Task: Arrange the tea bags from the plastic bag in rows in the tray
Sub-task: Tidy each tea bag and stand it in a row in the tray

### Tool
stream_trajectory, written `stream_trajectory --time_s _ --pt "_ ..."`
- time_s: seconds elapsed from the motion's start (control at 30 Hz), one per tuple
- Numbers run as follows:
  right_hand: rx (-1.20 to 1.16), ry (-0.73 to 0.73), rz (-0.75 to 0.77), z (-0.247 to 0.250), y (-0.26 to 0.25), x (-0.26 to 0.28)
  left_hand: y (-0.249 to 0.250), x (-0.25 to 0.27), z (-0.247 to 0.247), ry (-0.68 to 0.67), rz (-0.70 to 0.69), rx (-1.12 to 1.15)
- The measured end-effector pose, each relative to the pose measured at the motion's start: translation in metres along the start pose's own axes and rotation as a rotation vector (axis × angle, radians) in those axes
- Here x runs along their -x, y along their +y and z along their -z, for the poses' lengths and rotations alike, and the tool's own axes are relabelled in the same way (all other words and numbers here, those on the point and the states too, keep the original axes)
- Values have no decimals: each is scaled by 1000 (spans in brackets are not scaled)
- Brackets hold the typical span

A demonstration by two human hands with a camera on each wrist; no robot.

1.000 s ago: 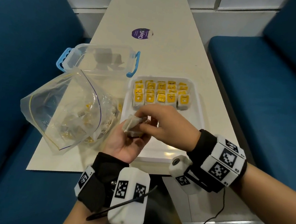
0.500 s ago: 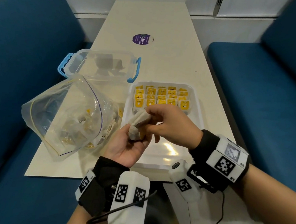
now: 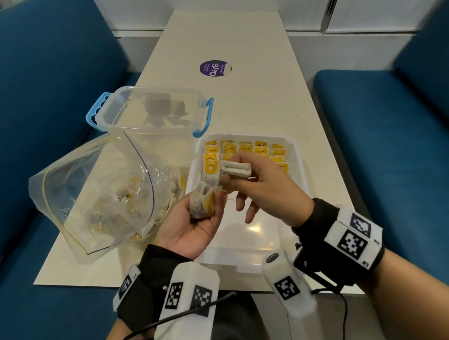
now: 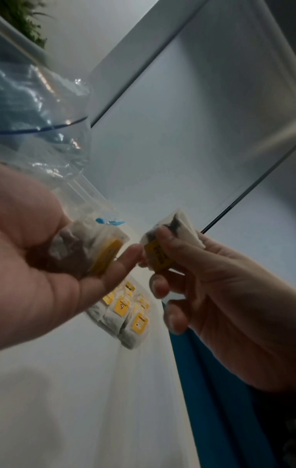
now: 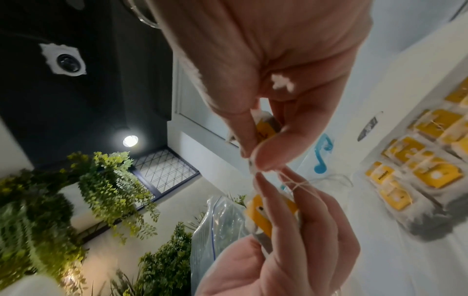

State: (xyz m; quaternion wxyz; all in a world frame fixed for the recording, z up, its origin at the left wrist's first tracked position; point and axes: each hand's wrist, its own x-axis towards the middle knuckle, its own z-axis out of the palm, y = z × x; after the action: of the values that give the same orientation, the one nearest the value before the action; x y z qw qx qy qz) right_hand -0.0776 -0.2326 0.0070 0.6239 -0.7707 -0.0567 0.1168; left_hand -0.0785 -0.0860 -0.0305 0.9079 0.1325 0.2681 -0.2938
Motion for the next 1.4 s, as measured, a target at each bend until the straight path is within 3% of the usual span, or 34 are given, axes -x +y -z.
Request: stream_trajectory --time_s 0.33,0.57,0.97,1.2,1.4 --pt "51 148 -16 8 2 -14 2 -3 1 6 79 2" --pt "27 159 -54 17 -2 -19 -1 -5 5 46 116 19" --pt "386 265 -42 41 -8 -29 -5 -7 16 89 138 19" --pt "549 168 -23 50 -16 -34 -5 -7 18 106 133 4" --pt "489 185 -46 56 -18 -39 -4 -7 20 114 113 3"
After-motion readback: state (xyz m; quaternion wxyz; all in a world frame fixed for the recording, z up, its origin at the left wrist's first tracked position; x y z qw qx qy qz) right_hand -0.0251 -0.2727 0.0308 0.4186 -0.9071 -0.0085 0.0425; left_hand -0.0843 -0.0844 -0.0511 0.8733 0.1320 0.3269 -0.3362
